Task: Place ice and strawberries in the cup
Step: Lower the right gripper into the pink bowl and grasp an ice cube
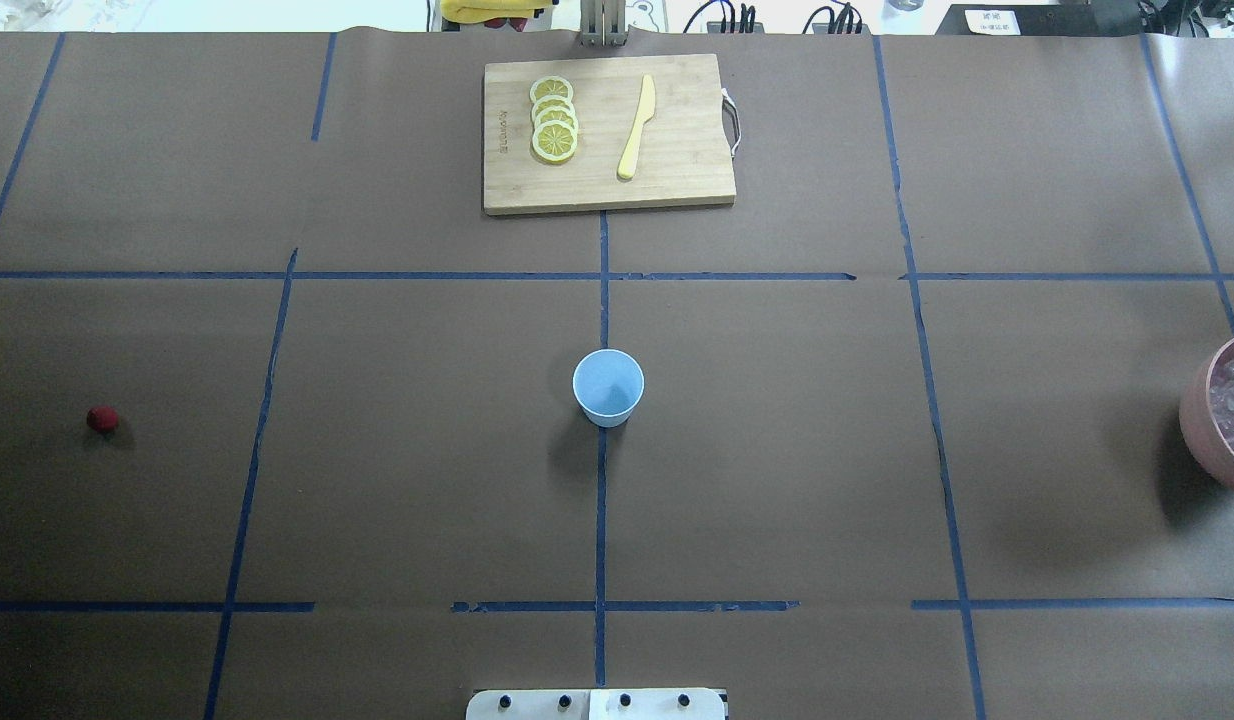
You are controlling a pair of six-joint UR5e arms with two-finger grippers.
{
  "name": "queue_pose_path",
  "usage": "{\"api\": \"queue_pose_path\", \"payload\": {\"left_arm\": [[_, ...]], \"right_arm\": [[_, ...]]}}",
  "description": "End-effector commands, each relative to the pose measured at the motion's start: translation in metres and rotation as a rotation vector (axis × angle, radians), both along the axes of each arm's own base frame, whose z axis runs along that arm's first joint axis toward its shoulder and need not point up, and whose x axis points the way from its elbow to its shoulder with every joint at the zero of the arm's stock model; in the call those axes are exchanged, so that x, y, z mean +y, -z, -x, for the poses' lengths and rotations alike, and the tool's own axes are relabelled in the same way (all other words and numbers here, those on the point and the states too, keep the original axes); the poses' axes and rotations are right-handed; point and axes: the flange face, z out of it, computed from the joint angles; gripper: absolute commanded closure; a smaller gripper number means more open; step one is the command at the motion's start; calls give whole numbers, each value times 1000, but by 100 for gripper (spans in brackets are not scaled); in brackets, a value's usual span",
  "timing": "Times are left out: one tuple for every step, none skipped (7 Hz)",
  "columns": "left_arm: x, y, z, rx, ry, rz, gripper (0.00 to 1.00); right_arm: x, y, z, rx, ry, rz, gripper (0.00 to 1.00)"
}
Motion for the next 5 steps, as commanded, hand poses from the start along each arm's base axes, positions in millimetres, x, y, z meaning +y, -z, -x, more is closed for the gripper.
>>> {"api": "queue_pose_path", "payload": {"left_arm": [[3, 4, 0, 0, 1, -7, 0], [5, 7, 0, 0, 2, -11, 0], [5, 10, -1, -1, 1, -17, 0], [5, 10, 0, -1, 2, -17, 0], [5, 10, 0, -1, 2, -17, 0]], "right_arm": [[0, 4, 0, -4, -1, -5, 100], [0, 7, -1, -12, -3, -7, 100], [-1, 24, -5, -32, -10, -28, 100], [-1, 54, -14, -55, -27, -16, 100], [2, 96, -31, -51, -65, 0, 100]]}}
